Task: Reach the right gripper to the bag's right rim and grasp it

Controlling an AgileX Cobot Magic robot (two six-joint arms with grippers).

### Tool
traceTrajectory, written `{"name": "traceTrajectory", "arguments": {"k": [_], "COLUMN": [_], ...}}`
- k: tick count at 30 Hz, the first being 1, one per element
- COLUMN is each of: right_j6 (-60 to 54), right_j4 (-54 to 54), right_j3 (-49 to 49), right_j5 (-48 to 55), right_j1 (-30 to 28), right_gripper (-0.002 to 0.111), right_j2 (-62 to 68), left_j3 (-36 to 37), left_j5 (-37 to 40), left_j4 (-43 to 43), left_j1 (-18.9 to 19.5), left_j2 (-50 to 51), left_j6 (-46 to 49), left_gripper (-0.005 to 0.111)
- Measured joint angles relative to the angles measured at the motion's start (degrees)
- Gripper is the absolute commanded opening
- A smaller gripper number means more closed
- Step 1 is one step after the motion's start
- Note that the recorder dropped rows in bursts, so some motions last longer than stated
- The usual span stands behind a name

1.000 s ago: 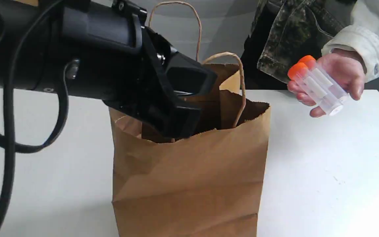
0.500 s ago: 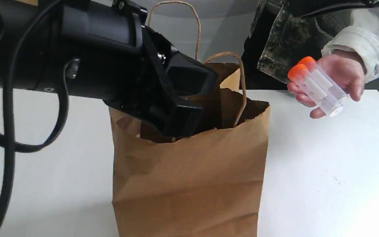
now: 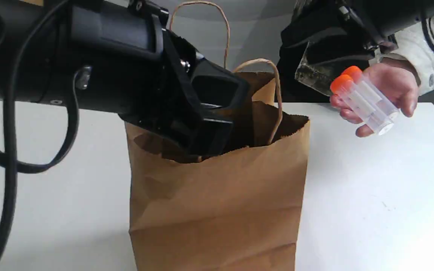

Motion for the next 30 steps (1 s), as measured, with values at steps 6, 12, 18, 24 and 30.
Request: {"name": "traceTrajectory", "arguments": {"k": [6,12,18,24,30], "right_j6": [0.36,2.10,8.47,9.22,8.60], "right_j4": [-0.11,-7.06,-15.70,-16.60,-18.44], "right_j3": [0.00,-0.22,-0.22,-0.22,-0.22], "right_j5": [0.00,0.09,0.09,0.09,0.09], "right_j1": [3.59,9.18,10.01,10.01,10.01], "right_gripper": [0.057,0.057,0.040,0.000,0.000], "right_j2": [2.86,3.81,4.00,4.00,4.06], "left_j3": [0.00,0.00,0.00,0.00,-2.09], "left_j5": [0.00,0.00,0.00,0.00,4.94], "left_j4": [0.00,0.00,0.00,0.00,0.43], "left_j1": [0.00,0.00,0.00,0.00,0.00], "left_j2": [0.00,0.00,0.00,0.00,0.28], "left_j6": [0.00,0.00,0.00,0.00,-2.28], "left_gripper": [0.000,0.000,0.000,0.000,0.000]}}
